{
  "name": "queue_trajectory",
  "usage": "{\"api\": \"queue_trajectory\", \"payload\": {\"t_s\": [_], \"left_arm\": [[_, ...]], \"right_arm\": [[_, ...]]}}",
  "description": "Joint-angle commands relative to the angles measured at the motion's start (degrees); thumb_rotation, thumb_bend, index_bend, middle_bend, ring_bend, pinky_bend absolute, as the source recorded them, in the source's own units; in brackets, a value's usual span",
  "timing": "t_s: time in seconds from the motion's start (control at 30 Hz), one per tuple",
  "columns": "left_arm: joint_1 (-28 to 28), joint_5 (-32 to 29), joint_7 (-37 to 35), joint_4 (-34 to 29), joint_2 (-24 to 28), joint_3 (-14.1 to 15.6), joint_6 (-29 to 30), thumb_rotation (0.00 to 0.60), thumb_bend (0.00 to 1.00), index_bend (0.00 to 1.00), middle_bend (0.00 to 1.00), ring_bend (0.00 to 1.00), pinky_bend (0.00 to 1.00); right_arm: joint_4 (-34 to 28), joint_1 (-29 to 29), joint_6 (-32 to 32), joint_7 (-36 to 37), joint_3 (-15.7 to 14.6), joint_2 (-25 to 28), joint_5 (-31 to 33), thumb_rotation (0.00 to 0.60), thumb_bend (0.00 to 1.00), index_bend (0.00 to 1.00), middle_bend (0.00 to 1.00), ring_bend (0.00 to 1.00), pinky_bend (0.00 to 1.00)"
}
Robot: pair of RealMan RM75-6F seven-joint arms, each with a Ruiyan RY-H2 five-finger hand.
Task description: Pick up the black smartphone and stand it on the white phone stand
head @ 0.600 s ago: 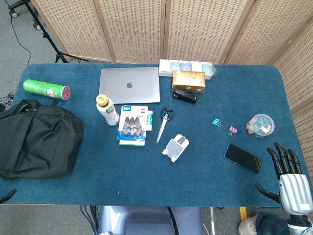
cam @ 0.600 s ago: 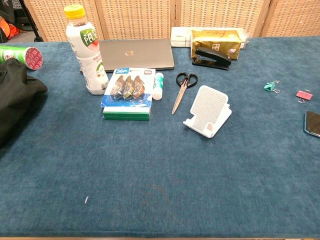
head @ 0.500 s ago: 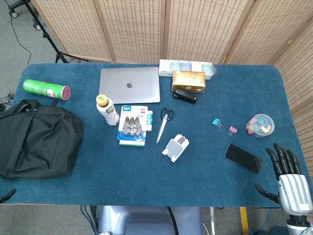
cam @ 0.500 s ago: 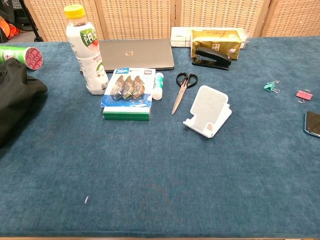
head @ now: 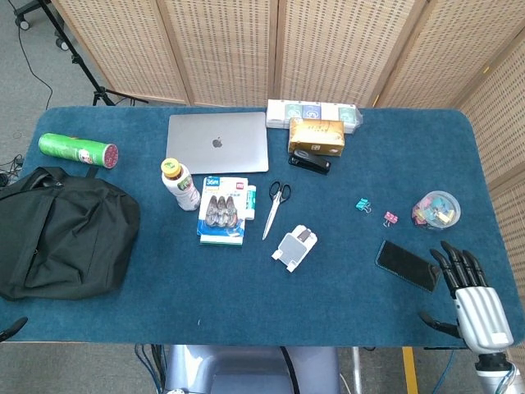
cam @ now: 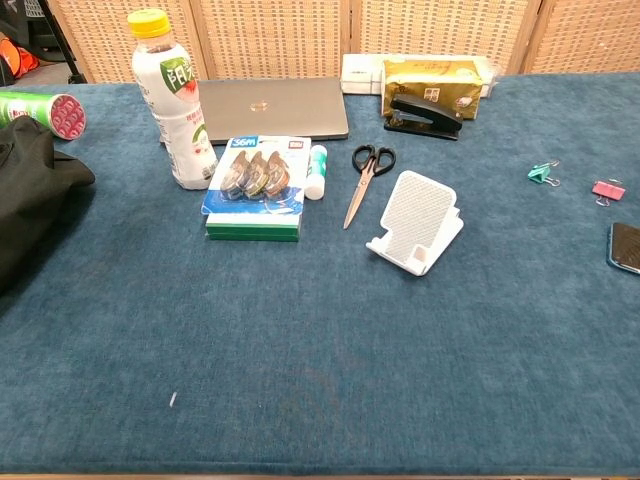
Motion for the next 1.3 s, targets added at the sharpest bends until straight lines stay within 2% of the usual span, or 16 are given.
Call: {"api": "queue_trajectory", "payload": {"t_s": [0.03,0.1,0.13,0.2,0.27,0.33,0.43,0.63,1.0,1.3], "left_arm": [[-0.03,-0.09,-0.36,-0.08,0.16,-0.02,-0.13,0.6,0.0,0.0,0.0,0.0,0.0],[-0.05,-0.06,-0.34,-0.13,0.18,-0.1,-0.06,0.6,0.0,0.0,0.0,0.0,0.0],[-0.06,-0.06,-0.26,-0.15,0.16,-0.12,-0.06,0.6,0.0,0.0,0.0,0.0,0.0],[-0.12,0.03,-0.03,-0.22,0.12,-0.06,-0.26,0.6,0.0,0.0,0.0,0.0,0.0],[-0.25,0.11,0.15,-0.27,0.11,0.03,-0.61,0.6,0.0,0.0,0.0,0.0,0.0],[-0.33,0.04,0.27,-0.31,0.1,0.03,-0.83,0.6,0.0,0.0,0.0,0.0,0.0],[-0.46,-0.11,0.58,-0.47,0.07,-0.02,-1.15,0.6,0.0,0.0,0.0,0.0,0.0],[-0.49,0.0,0.98,-0.65,0.0,0.06,-1.33,0.6,0.0,0.0,0.0,0.0,0.0],[-0.73,0.1,0.91,-0.67,0.0,0.15,-1.85,0.6,0.0,0.0,0.0,0.0,0.0],[-0.92,0.04,1.39,-0.79,-0.04,0.22,-2.38,0.6,0.0,0.0,0.0,0.0,0.0]], "right_arm": [[2.59,7.54,-13.96,11.18,0.12,4.64,4.16,0.6,0.0,0.04,0.0,0.0,0.0],[4.48,10.28,-19.51,16.1,0.23,6.04,5.83,0.6,0.03,0.04,0.0,0.0,0.0],[5.34,11.21,-21.47,17.63,0.19,6.45,6.35,0.6,0.08,0.05,0.0,0.0,0.0],[7.48,13.23,-25.8,20.74,0.09,7.04,7.48,0.6,0.23,0.07,0.0,0.0,0.0],[9.78,15.1,-30.24,23.73,-0.03,7.15,9.11,0.6,0.45,0.09,0.0,0.0,0.0],[11.01,15.93,-32.44,25.26,-0.1,7.01,10.14,0.6,0.6,0.1,0.01,0.0,0.0],[13.46,17.45,-36.92,27.75,-0.39,6.39,12.2,0.6,0.7,0.12,0.01,0.0,0.0],[16.74,19.67,-42.98,28.53,-0.67,5.58,15.27,0.6,0.75,0.14,0.04,0.0,0.0],[21.91,21.46,-51.26,27.87,-1.91,3.08,20.32,0.6,0.75,0.17,0.06,0.0,0.0],[26.5,21.93,-52.28,27.55,-0.6,-0.1,23.38,0.6,0.78,0.17,0.06,0.0,0.0]]}}
